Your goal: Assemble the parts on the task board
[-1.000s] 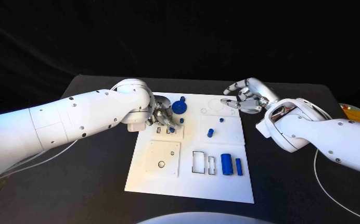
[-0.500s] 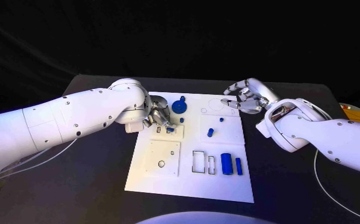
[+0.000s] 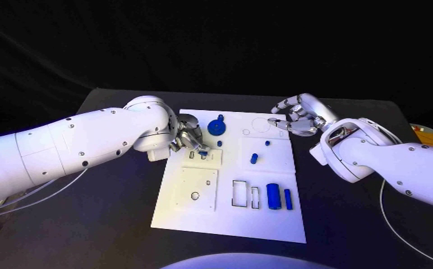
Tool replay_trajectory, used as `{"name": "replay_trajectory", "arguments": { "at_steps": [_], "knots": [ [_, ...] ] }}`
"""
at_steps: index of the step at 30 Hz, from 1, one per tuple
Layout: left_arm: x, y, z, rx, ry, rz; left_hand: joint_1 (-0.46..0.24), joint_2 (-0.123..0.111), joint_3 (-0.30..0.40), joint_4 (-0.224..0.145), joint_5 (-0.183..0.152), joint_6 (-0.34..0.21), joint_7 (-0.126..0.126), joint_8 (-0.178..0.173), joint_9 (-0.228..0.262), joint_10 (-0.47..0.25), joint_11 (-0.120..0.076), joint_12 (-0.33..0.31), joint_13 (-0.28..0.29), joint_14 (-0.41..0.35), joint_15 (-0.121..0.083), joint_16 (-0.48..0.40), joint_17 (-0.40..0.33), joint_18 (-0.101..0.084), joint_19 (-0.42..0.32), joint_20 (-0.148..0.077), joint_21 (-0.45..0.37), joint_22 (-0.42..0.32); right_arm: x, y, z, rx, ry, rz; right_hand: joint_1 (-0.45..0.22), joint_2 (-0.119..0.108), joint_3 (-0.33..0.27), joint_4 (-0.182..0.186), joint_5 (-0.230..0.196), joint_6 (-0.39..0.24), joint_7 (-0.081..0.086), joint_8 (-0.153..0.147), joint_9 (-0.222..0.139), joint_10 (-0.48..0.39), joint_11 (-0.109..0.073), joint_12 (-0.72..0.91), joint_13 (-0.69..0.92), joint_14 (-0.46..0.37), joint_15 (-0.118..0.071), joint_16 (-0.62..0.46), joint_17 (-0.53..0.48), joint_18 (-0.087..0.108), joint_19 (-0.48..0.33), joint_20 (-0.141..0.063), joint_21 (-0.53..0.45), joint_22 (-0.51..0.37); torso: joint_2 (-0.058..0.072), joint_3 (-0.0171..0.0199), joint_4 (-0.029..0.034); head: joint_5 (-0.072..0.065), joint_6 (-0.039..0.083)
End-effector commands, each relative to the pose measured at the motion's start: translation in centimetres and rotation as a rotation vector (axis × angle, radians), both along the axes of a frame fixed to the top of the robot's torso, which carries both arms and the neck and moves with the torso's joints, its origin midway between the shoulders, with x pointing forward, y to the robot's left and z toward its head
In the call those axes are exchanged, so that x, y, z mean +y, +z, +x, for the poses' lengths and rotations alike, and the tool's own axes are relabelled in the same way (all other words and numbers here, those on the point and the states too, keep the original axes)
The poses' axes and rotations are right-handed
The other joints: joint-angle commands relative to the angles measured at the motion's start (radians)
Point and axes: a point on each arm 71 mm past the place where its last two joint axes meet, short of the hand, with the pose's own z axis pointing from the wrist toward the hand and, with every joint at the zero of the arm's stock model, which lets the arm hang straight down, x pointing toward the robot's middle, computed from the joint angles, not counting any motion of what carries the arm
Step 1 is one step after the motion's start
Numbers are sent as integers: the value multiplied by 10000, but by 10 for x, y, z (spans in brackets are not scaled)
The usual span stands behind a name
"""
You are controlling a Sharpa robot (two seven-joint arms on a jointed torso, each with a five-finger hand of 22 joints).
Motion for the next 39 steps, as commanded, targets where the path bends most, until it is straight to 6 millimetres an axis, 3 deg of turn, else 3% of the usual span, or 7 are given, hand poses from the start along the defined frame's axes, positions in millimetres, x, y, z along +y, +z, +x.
{"name": "replay_trajectory", "arguments": {
  "at_steps": [1, 18, 39],
  "knots": [
    [-2, 3, 1, -876, 23, 63, -42, -194, 1318, -855, 73, 172, -193, 65, 1582, 137, -62, 73, 32, 694, -89, 77, 1465, -121, 124, -35, 66, 90, 1, -1, -1, 37, 125, -70, 4, 93, -59, 20, 62, -90, -12, 44, 14, -44, -44, -44, 1245, 865, -69, -52, 1706, 156, -34, -36, -63, 1177, -3, -5, 3, 18, -10],
    [-7, -7, -5, -1070, -358, 922, -367, -544, 2062, -1109, 80, 329, -313, 285, 1818, 316, -179, 108, 24, 720, -197, 95, 1507, -194, 388, -144, 212, 457, 1, -1, -1, 53, 125, -46, -11, 98, -69, 23, 78, -91, -13, 54, 15, -49, -45, -49, 1239, 863, -69, -55, 1701, 157, -36, -37, -69, 1175, 9, -3, -25, 102, -45],
    [-8, -14, -5, -989, -593, 1408, -607, -580, 2281, -1128, 54, 378, -346, 395, 1918, 358, -206, 101, -39, 725, -220, 97, 1514, -213, 449, -169, 246, 549, 0, -2, -2, 114, 92, 6, -22, 103, -75, 25, 86, -95, -12, 60, 15, -53, -45, -53, 1234, 861, -69, -57, 1693, 161, -44, -37, -84, 1165, 15, -2, -27, 118, -70]
  ]
}}
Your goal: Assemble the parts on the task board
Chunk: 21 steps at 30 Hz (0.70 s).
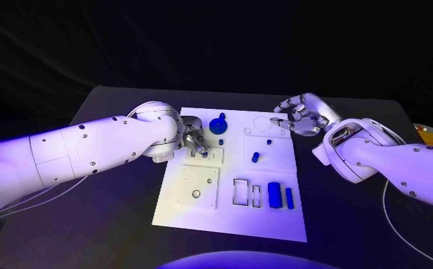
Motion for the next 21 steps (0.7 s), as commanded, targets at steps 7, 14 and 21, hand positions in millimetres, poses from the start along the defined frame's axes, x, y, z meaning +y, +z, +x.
{"name": "replay_trajectory", "arguments": {
  "at_steps": [7, 14, 21],
  "knots": [
    [-1, -3, -3, 255, -315, 386, -28, 68, 1072, -1069, 3, 320, -334, 92, 848, 72, -41, -27, -44, 723, -79, 48, 1516, -165, 86, -15, 60, 34, 1, -1, -1, 82, 94, -18, -22, 103, -47, -3, 28, -57, 25, 60, 13, -53, -45, -53, 1237, 861, -70, -57, 1685, 161, -44, -38, -29, 1159, 5, -6, 9, 3, -23],
    [-1, -4, -3, 332, -364, 411, -70, 49, 1138, -1108, 12, 335, -351, 135, 883, 84, -56, -25, -53, 725, -89, 48, 1518, -169, 96, -23, 67, 51, 1, -1, -1, 88, 94, -16, -22, 103, -47, -3, 28, -57, 25, 60, 13, -53, -45, -53, 1237, 861, -70, -57, 1685, 161, -44, -38, -29, 1159, 2, -3, 5, 20, -48],
    [-1, -4, -4, 383, -386, 416, -106, 25, 1211, -1153, 18, 338, -364, 172, 914, 96, -68, -20, -56, 726, -98, 49, 1520, -170, 100, -32, 70, 59, 1, -2, 0, 100, 88, -21, -55, 119, -64, 3, 44, -63, 25, 76, 13, -70, -46, -71, 1218, 847, -70, -75, 1625, 173, -72, -38, -79, 1125, 4, -6, 6, 21, -58]
  ]
}}
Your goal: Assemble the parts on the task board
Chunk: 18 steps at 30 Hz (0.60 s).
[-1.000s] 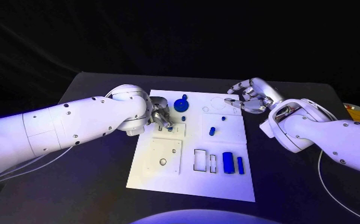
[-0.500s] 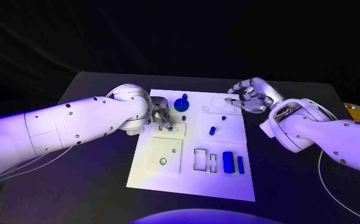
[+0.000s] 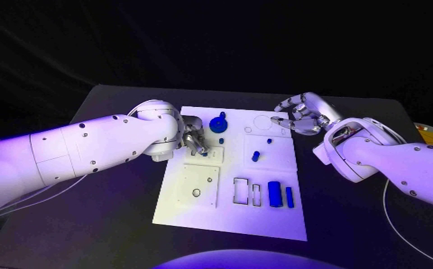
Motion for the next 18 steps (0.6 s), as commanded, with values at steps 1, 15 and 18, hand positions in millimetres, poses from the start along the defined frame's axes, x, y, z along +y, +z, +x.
{"name": "replay_trajectory", "arguments": {
  "at_steps": [1, 15, 18],
  "knots": [
    [0, -3, -3, 250, -157, 228, -44, 64, 1201, -1161, 46, 299, -334, 56, 904, 75, -51, -20, -10, 763, -63, 49, 1521, -171, 63, 6, 30, 9, 1, -1, 0, 53, 116, -44, 1, 63, -65, 3, 45, -63, 24, 36, 15, -33, -9, -32, 1219, 847, -71, -35, 1627, 173, -35, -2, -28, 1128, 0, 3, -3, 6, 6],
    [0, -4, -2, 387, -88, 260, -426, 22, 1199, -1054, -29, 343, -364, 164, 994, 111, -67, -30, -81, 764, -78, 46, 1518, -172, 63, -13, 29, 16, 1, -1, 0, 62, 120, -46, -37, 79, -81, 10, 53, -72, 24, 49, 14, -85, -8, -85, 1163, 826, -71, -62, 1539, 189, -74, -2, -94, 1083, -1, 11, 3, 16, -37],
    [1, -5, -2, 427, -82, 268, -576, -24, 1147, -998, -27, 351, -380, 176, 1008, 127, -77, -20, -78, 765, -84, 46, 1520, -178, 80, -18, 37, 43, 1, -1, 0, 69, 119, -49, -43, 82, -83, 11, 54, -72, 24, 51, 14, -93, -8, -92, 1156, 823, -72, -66, 1525, 190, -76, -2, -98, 1080, 0, 11, -3, 20, -47]
  ]
}}
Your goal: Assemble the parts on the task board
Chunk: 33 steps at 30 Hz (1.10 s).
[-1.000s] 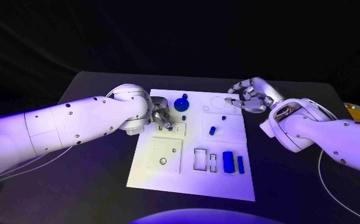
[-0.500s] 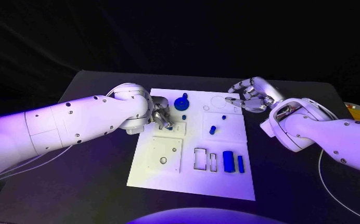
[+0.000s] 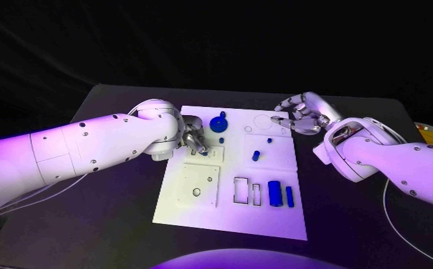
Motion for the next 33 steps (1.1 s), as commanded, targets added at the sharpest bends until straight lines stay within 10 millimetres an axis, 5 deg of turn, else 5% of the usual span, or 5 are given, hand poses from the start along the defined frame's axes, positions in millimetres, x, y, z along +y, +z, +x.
{"name": "replay_trajectory", "arguments": {
  "at_steps": [1, 33],
  "knots": [
    [0, -4, -3, 384, -84, 207, -265, -59, 831, -879, 10, 311, -375, 6, 1011, 51, -35, -15, -3, 765, -93, 45, 1517, -180, 90, -24, 41, 30, 1, -1, 0, 57, 126, -55, -58, 88, -61, -17, 55, -74, 23, 56, 15, -101, -8, -58, 1140, 823, -72, -67, 1528, 194, -87, -3, -61, 1071, 3, 3, -4, 5, -20],
    [0, -6, 0, 463, -5, 223, -1154, -232, -142, -400, -8, 511, -462, -31, 999, 69, -105, 30, -55, 767, -155, 41, 1521, -196, 142, -90, 51, 109, 0, -2, 0, 101, 104, -60, -222, 126, -147, -9, 52, -110, 21, 99, 11, -139, -11, -99, 1099, 811, -75, -87, 1486, 203, -106, -6, -111, 1045, 2, -2, -4, -29, -36]
  ]
}}
